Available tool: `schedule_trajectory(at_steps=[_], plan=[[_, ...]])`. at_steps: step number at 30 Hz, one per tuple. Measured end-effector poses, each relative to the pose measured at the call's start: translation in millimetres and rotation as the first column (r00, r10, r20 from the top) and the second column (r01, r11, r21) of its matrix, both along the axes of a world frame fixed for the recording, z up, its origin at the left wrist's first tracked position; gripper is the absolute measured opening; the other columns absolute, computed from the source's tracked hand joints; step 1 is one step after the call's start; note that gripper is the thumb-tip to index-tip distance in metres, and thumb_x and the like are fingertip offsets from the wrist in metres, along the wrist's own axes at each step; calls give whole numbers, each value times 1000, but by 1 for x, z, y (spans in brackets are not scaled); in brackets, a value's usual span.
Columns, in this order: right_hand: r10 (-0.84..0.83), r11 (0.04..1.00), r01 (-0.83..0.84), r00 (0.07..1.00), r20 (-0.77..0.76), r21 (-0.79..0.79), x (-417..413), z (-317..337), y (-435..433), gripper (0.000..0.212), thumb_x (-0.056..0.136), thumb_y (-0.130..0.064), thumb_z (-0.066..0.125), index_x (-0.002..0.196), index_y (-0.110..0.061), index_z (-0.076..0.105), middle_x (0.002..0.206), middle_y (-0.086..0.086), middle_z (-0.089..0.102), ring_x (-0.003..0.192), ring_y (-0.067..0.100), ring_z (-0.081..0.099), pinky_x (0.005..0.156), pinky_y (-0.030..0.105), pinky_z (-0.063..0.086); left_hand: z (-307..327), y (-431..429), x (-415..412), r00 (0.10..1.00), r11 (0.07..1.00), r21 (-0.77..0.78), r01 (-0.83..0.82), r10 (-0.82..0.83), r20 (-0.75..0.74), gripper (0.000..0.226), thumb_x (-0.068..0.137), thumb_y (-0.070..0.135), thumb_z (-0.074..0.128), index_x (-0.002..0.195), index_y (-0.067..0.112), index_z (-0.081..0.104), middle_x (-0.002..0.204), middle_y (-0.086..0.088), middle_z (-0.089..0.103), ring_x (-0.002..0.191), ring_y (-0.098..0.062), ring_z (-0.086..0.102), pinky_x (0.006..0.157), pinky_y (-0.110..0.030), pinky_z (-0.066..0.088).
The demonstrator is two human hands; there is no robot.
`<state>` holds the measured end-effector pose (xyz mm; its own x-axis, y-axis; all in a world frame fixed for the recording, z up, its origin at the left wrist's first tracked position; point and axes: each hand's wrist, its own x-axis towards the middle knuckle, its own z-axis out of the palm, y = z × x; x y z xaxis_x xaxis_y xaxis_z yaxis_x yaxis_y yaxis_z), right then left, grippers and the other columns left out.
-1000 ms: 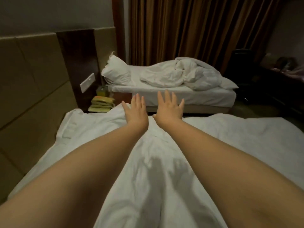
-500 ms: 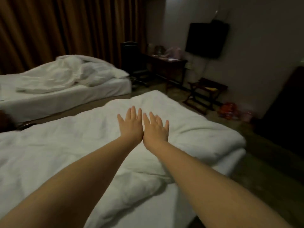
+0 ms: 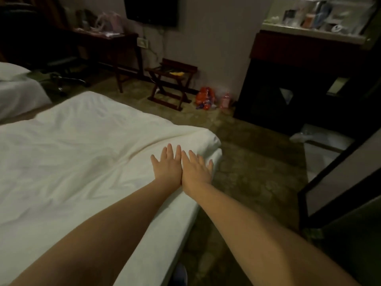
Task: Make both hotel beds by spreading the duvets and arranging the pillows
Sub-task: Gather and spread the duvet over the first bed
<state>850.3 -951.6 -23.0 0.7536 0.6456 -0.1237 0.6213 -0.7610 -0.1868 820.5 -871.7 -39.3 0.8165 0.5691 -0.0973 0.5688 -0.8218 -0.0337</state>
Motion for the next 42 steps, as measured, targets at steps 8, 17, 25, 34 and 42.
schedule_trajectory(at_steps=[8,17,25,34,42], plan=[[-19,986,-1,992,-121,-167,150,-64,47,70,98,-30,44,153,-26,1,161,0,3,147,26,6,116,53,3,-63,51,137,990,965,-247,-87,57,-126,88,92,48,49,149,30,-16,158,-6,-14,146,-28,-2,111,-60,16],[446,807,-477,879,-169,-349,262,-150,97,72,99,-19,42,152,-23,-6,161,2,-7,147,22,-9,116,51,-3,-157,91,185,859,898,-231,-374,242,-451,107,76,59,65,146,42,-15,156,-16,-3,140,-38,11,106,-56,26],[760,526,-760,621,-191,-381,341,-212,128,78,97,-29,45,152,-19,-10,160,11,1,147,32,-5,116,51,-7,-194,97,236,782,650,-440,-620,471,-407,39,100,36,30,137,29,44,135,-9,52,121,-28,51,99,-36,40],[831,444,-868,492,-261,-224,368,-178,94,22,98,-8,40,113,-8,57,116,9,62,106,27,60,88,33,43,-155,27,249,706,555,-455,-696,643,-296,31,101,28,33,110,15,60,117,-6,62,107,-23,56,88,-33,41],[805,500,-829,552,-217,-250,375,-144,3,25,97,-10,44,118,-7,57,123,12,57,111,29,56,88,34,43,-124,-67,252,737,584,-493,-645,646,-198,31,100,30,38,117,14,59,123,-8,60,112,-25,53,90,-33,38]])
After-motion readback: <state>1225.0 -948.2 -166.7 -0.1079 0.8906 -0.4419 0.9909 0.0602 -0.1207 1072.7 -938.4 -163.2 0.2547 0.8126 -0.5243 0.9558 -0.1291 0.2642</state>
